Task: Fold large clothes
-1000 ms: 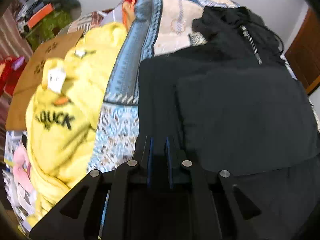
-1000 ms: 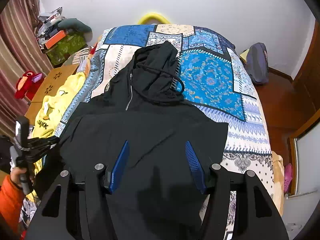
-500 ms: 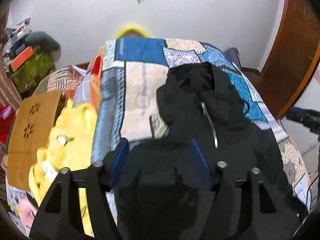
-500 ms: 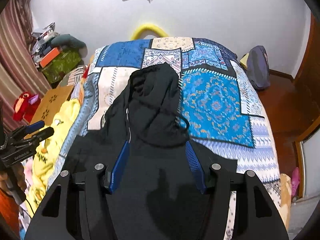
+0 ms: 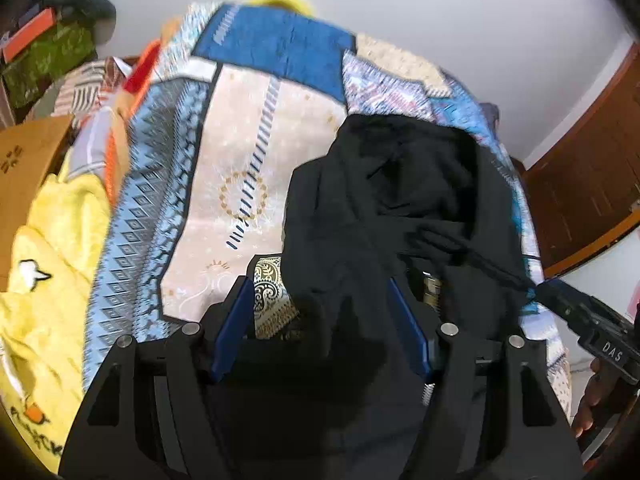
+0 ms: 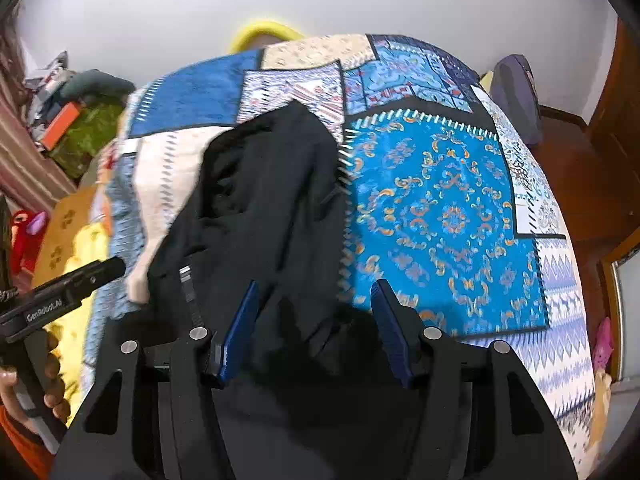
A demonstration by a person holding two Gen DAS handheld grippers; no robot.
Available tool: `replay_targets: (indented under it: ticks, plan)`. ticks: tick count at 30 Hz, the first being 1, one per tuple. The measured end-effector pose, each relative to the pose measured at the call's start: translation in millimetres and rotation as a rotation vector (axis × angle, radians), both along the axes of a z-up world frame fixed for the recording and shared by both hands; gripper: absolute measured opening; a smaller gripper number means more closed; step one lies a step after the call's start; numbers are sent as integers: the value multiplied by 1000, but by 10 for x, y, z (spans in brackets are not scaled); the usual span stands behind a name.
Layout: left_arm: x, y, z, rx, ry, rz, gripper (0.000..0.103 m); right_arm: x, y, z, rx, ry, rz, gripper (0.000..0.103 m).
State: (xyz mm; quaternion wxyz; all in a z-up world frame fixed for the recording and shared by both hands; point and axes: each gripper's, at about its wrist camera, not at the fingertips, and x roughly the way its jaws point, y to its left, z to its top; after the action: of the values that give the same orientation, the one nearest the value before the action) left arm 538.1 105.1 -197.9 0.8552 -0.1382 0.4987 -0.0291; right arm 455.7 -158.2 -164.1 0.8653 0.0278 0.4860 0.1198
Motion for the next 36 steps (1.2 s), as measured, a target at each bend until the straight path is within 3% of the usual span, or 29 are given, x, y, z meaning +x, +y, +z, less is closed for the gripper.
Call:
replay_targets:
  ticks: [9, 12, 14, 15, 16, 17, 23, 28, 32, 36]
  plan:
    - [371, -26, -569, -41, 88, 3, 67, 344, -107, -376, 151, 62, -43, 54]
    - [362, -15, -613, -88, 61, 2, 57, 396, -90, -403, 170, 65, -24, 40]
    - [330, -23, -593, -52, 40, -6, 36, 412, -73, -420, 193, 79, 5, 19]
    - [310, -21, -576, -41, 35, -9, 30, 398, -53, -409, 199, 80, 22, 15]
    - [285, -18, -551, -30, 29, -14, 17, 380, -35, -390, 186, 69, 26, 14]
    - [261, -17, -524, -21, 28, -21, 13, 345, -12, -349, 170, 51, 38, 11]
    - [-49, -57, -133, 28, -30, -71, 9, -24, 107, 53, 80, -59, 164, 8]
    - [-447, -97, 292, 67, -94, -138, 8, -563, 79, 342, 42, -114, 231, 8]
    - [-884, -95, 539, 63, -119, -187, 8, -922, 61, 410, 28, -117, 263, 7]
    - [-1286, -127, 590, 69, -120, -223, 7, -1275, 33, 366, 8, -95, 292, 7]
